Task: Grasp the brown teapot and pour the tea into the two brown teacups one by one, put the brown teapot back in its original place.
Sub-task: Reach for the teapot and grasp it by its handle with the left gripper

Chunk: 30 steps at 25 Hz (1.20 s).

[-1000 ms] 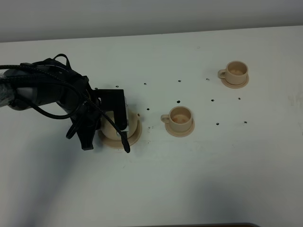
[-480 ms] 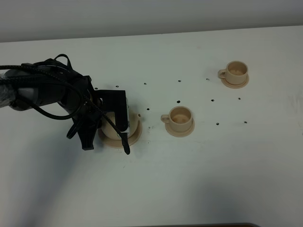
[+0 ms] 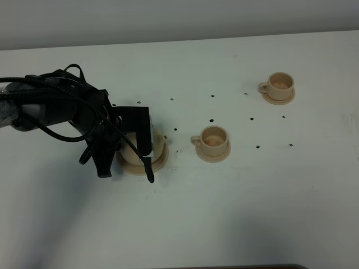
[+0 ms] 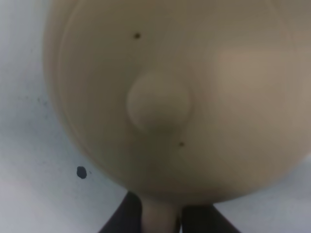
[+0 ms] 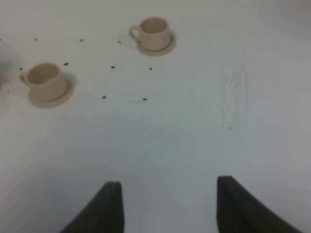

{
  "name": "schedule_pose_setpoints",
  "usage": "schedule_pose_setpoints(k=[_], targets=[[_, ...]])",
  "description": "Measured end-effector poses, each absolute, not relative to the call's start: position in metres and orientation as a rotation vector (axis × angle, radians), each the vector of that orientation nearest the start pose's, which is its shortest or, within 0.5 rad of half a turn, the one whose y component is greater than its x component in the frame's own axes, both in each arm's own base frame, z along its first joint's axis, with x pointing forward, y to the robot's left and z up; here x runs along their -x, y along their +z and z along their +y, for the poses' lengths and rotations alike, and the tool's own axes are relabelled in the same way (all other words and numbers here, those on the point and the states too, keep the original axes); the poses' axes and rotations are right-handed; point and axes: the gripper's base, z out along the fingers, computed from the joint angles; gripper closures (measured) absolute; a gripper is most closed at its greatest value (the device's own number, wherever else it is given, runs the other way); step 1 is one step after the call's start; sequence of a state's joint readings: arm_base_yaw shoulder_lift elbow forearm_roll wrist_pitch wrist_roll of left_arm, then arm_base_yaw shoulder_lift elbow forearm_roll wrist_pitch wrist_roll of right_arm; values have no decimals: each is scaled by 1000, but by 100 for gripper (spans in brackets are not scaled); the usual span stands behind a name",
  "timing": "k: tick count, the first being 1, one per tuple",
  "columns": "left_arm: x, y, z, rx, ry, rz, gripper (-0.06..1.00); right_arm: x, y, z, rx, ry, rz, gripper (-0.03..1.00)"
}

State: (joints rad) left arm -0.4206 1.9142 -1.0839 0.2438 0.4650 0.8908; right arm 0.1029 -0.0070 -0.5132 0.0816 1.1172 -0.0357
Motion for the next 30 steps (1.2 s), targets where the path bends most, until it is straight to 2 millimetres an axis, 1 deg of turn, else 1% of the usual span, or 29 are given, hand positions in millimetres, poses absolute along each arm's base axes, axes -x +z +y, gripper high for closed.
schedule_pose_setpoints(k=[5,16,30], targets=[[-336,138,-140,-1923,324,2042,81,11,277,6,152,139,2075,55],[-337,138,-140,-1921,325,2037,81,11,277,6,152,139,2075,55],[-337,138,-140,-1865,307,2084,81,11,277,6,152,139,2075,55]])
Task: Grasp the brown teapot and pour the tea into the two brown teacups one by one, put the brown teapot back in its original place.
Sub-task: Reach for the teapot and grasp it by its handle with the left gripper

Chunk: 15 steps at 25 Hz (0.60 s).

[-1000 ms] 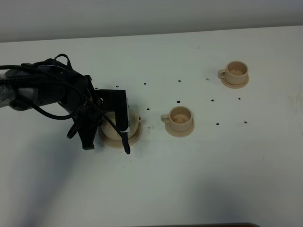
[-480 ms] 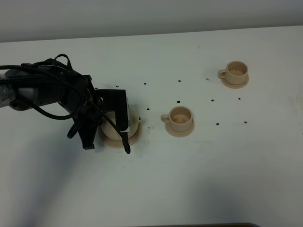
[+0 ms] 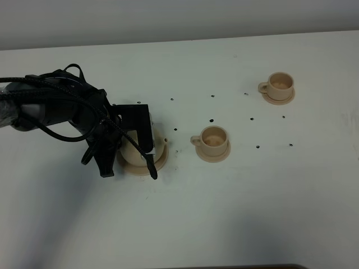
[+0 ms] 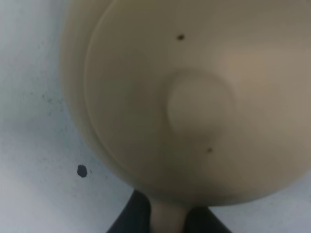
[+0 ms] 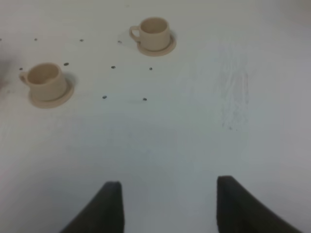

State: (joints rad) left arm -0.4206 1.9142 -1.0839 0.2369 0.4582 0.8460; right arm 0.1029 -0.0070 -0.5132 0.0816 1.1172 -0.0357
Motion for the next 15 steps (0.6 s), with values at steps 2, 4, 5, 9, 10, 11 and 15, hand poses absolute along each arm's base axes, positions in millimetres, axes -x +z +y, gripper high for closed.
schedule_pose_setpoints(k=[2,4,5,9,10,11,15], targets=[[-337,138,-140,-1863,306,2086,81,11,277,6,152,139,2075,55],[-337,138,-140,-1860,303,2088,81,11,277,6,152,139,2075,55],[-336,138,-140,-1859,302,2089,81,11,277,6,152,139,2075,55],[-336,138,-141,-1839,285,2101,81,11,277,6,152,139,2075,55],[-336,138,-141,-1835,282,2104,81,11,277,6,152,139,2075,55],[-336,138,-142,-1832,278,2106,81,11,277,6,152,139,2075,55],[-336,138,-142,-1829,266,2109,81,11,277,6,152,139,2075,55]])
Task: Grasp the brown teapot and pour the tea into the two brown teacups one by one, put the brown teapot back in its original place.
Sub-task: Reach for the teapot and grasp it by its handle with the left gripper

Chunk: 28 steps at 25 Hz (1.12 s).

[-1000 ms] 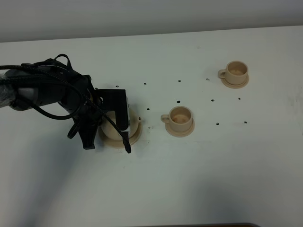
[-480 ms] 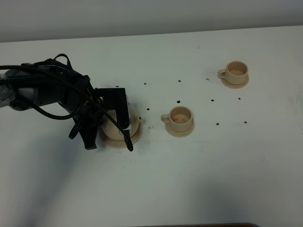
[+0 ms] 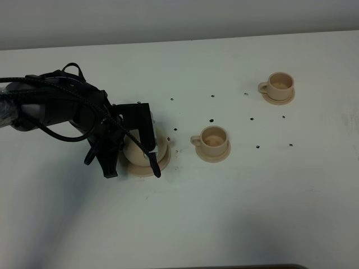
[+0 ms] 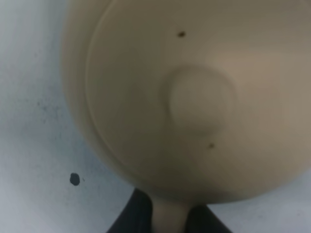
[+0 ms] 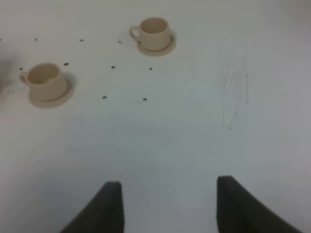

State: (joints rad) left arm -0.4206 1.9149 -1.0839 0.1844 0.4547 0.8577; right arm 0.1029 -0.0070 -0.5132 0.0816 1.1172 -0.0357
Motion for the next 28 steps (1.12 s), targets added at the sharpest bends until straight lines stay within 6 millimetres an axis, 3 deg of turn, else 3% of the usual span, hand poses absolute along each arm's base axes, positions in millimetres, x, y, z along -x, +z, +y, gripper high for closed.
schedule_pose_setpoints(k=[28], targets=[[-333,155,-144,-1781,235,2091,82,11,277,6,152,139,2075,55]])
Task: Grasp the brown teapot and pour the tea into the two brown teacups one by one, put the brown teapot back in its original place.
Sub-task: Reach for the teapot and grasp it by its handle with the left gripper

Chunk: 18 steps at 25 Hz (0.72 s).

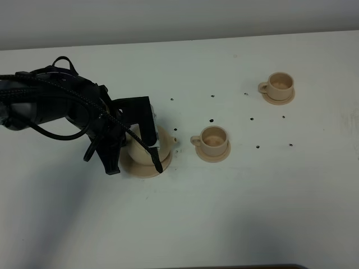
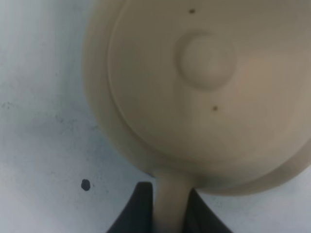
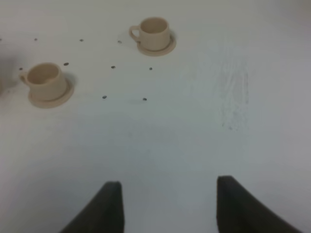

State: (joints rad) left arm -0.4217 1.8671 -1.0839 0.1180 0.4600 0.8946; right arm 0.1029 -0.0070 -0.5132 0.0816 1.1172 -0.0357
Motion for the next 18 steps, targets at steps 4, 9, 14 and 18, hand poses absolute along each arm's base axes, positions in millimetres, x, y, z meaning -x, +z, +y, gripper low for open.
schedule_pose_setpoints(k=[4,9,14,18], targets=[[-333,155,-144,-1774,229,2095,82,11,277,6,152,139,2075,55],[-332,155,-145,-1771,219,2096,82,11,277,6,152,139,2075,55],[-332,155,-146,-1782,207,2091,82,11,277,6,152,139,2075,55],[-332,155,-146,-1782,202,2090,82,11,277,6,152,139,2075,55]])
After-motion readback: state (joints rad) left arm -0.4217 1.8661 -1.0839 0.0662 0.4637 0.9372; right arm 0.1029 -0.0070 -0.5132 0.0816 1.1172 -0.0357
